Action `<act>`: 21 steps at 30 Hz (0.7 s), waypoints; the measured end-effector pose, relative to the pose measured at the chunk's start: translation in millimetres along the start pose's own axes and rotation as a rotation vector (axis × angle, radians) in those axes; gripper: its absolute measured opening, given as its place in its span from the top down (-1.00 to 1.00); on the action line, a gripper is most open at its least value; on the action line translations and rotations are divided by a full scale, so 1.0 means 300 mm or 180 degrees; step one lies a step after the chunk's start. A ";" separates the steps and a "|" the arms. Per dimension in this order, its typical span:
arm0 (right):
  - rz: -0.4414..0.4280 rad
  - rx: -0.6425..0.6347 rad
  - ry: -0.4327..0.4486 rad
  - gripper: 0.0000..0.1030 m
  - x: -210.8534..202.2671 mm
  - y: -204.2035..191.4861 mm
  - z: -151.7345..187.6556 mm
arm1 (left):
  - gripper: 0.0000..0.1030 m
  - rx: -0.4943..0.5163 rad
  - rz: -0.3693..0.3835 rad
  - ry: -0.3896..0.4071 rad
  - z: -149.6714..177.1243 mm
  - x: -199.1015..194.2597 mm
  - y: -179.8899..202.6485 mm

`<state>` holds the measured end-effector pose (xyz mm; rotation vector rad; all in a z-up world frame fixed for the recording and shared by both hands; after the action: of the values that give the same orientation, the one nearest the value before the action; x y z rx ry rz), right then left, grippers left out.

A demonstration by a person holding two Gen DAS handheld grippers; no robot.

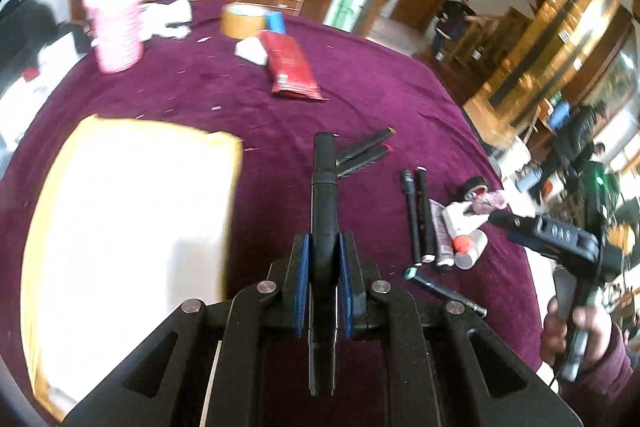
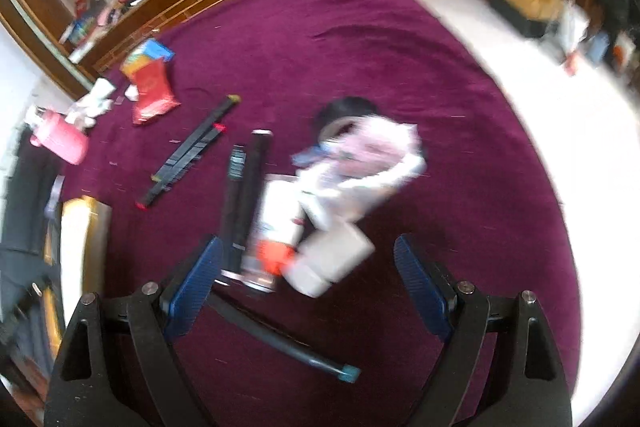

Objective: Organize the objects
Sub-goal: 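Close the left tool on a black marker and lift it, then grasp the cyan-capped black marker with the right tool while the left tool holds its marker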

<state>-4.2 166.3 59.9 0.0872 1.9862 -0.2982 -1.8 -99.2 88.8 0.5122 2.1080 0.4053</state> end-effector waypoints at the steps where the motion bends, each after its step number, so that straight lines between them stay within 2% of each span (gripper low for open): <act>1: -0.0127 -0.0019 -0.0078 -0.70 0.022 -0.031 -0.016 | 0.78 -0.0046 -0.0018 0.0028 0.008 -0.020 -0.016; 4: -0.0385 -0.0090 -0.0264 -0.70 0.087 -0.128 -0.062 | 0.78 -0.0178 -0.0066 0.0116 0.031 -0.073 -0.064; 6: -0.0457 -0.0129 -0.0381 -0.70 0.126 -0.179 -0.082 | 0.78 -0.0236 -0.0097 0.0166 0.051 -0.106 -0.085; 9: -0.0439 -0.0446 -0.0554 -0.69 0.135 -0.228 -0.043 | 0.78 -0.0225 -0.0169 0.0219 0.074 -0.148 -0.102; 12: -0.0272 -0.1107 -0.0664 -0.68 0.100 -0.247 0.062 | 0.78 -0.0189 -0.0211 0.0239 0.090 -0.172 -0.106; 15: -0.0105 -0.1519 -0.0715 -0.62 0.088 -0.232 0.152 | 0.78 -0.0216 -0.0193 0.0241 0.098 -0.178 -0.116; 18: 0.0073 -0.1678 -0.0739 -0.37 0.131 -0.210 0.203 | 0.78 -0.0223 -0.0163 0.0200 0.092 -0.152 -0.117; 20: 0.0198 -0.1785 -0.0703 -0.02 0.166 -0.215 0.225 | 0.78 -0.0218 -0.0142 0.0166 0.088 -0.140 -0.115; 21: 0.0239 -0.1832 -0.0671 0.06 0.172 -0.221 0.239 | 0.78 -0.0206 -0.0121 0.0143 0.086 -0.129 -0.108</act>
<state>24.5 80.6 -3.6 -0.2287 1.7834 0.3067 32.7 -144.1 86.9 0.4284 2.1369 0.4655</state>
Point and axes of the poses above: each gripper's, at about its wrist camera, not at the fingertips, and x roughly the way its jaws point, y to its right, z to its underside, the point moved 2 cm from there along x, roughly the way its jaws point, and after that the axes turned 10 degrees about z, right-handed, at the moved point
